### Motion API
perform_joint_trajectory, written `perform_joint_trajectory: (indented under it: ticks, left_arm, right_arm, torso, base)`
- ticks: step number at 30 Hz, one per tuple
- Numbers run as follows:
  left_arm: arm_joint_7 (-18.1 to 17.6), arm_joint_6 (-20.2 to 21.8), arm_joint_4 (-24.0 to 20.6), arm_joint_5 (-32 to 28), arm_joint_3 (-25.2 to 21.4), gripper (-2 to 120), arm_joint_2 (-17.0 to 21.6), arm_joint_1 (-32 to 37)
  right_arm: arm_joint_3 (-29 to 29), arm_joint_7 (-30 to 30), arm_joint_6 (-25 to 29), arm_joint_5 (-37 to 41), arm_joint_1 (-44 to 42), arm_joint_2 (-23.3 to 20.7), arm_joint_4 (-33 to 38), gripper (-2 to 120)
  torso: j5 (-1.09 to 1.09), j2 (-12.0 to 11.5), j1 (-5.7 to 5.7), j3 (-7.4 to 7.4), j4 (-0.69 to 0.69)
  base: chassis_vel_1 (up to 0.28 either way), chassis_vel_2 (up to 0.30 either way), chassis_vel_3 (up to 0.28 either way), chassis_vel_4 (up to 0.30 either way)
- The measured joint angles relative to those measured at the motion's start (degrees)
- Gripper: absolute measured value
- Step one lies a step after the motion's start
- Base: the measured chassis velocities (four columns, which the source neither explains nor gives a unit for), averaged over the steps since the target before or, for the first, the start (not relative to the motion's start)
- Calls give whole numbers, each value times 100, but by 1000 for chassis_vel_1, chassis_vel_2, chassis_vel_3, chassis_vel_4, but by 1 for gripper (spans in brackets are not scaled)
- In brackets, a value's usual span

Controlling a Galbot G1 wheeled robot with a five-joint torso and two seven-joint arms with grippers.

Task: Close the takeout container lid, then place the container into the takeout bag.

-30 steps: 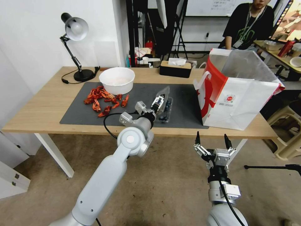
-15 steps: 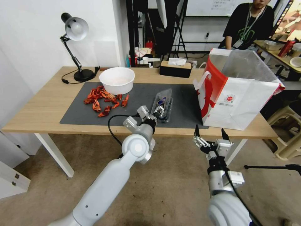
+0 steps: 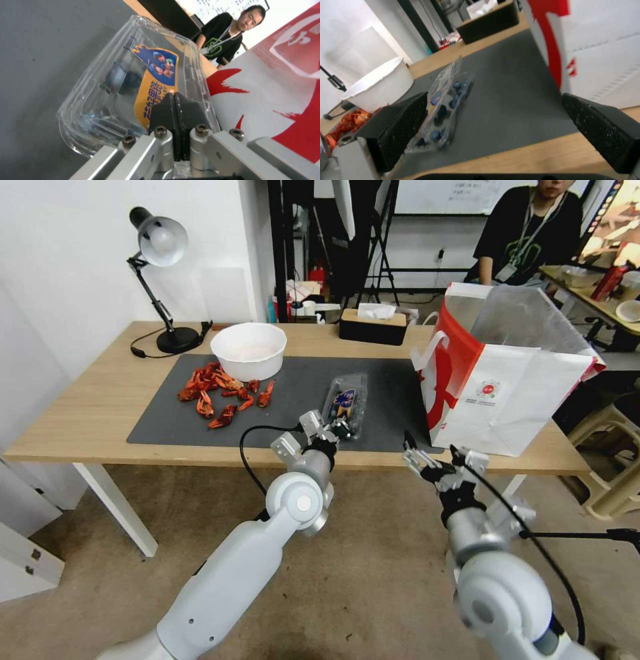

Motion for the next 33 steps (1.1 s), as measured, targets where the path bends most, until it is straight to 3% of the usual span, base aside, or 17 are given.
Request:
perform_joint_trajectory:
  ticks: [7,18,33]
  left_arm:
    - [17,5,82,157,109,0,26,-40]
    - [20,-6,132,248,159,0,35,-67]
    - [20,-20,142,248,159,0,58,-29]
  right_arm:
    - [-105,417,-355,1183,925,-197,-379,100]
    - [-578,770,-590,2529,2073,-112,-1231,100]
    - [-1090,634,-629,2575,2963,249,-2341,100]
  torso:
    - [-1,0,0,0,0]
    - [-2,0,1,0,0]
    - [-2,0,-1,0,0]
  base:
    - [0,0,0,0]
    - [0,0,0,0]
    - [0,0,0,0]
